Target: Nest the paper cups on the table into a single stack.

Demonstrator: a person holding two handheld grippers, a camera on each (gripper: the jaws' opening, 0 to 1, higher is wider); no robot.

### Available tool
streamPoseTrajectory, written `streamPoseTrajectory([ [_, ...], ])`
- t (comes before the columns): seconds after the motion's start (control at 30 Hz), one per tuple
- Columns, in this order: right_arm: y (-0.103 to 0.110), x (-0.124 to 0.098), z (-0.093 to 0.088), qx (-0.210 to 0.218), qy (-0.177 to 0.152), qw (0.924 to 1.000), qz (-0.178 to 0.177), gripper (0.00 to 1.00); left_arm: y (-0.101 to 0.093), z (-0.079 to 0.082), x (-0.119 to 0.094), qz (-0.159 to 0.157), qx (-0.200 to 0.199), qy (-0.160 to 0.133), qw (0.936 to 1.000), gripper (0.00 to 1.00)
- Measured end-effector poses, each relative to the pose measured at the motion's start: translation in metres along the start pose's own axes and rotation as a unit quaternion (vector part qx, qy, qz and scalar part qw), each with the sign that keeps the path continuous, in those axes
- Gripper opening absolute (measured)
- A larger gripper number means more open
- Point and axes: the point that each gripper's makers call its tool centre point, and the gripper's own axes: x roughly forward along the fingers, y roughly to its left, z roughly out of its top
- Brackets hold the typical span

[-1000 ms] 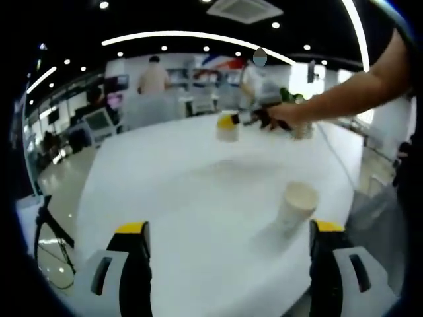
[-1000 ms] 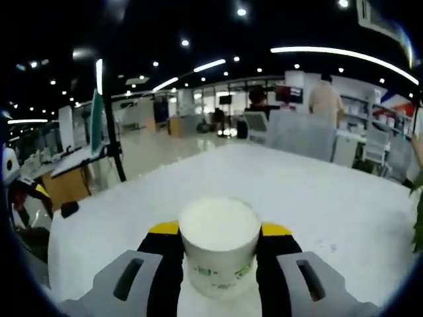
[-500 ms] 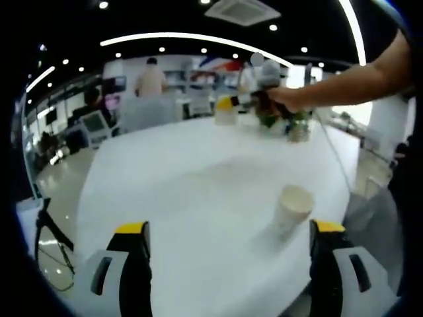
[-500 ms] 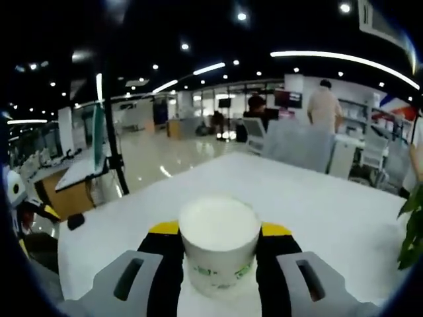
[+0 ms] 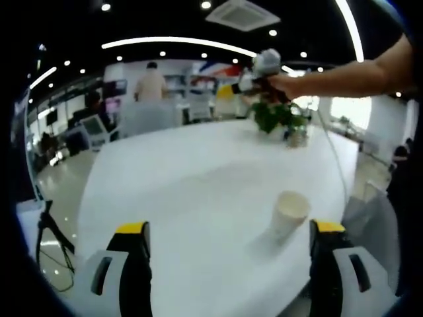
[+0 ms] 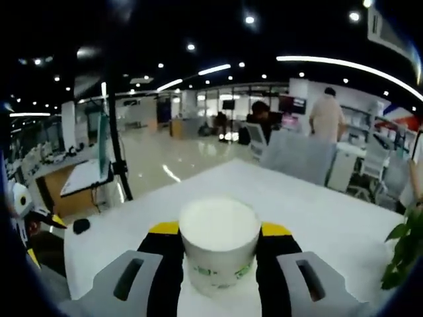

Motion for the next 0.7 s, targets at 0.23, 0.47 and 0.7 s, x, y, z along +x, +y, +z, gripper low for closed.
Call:
streamPoseTrajectory([
  [0.23,0.016,-0.012,-0.002,-0.012,0.005,0.9999,0.011,0.40,0.000,0.004,-0.004,0.002,0.002,-0.009,1.0000,0.98],
  [0.47,0.030,-0.025,-0.001,-0.001,-0.003,0.9998,0.020,0.40,-0.003,0.006,-0.005,0.002,-0.007,-0.017,0.9998,0.98],
  [0.7,0.052,-0.040,-0.006,-0.016,-0.005,0.9993,0.033,0.40,-0.006,0.008,-0.004,0.002,-0.012,-0.015,0.9998,0.98],
])
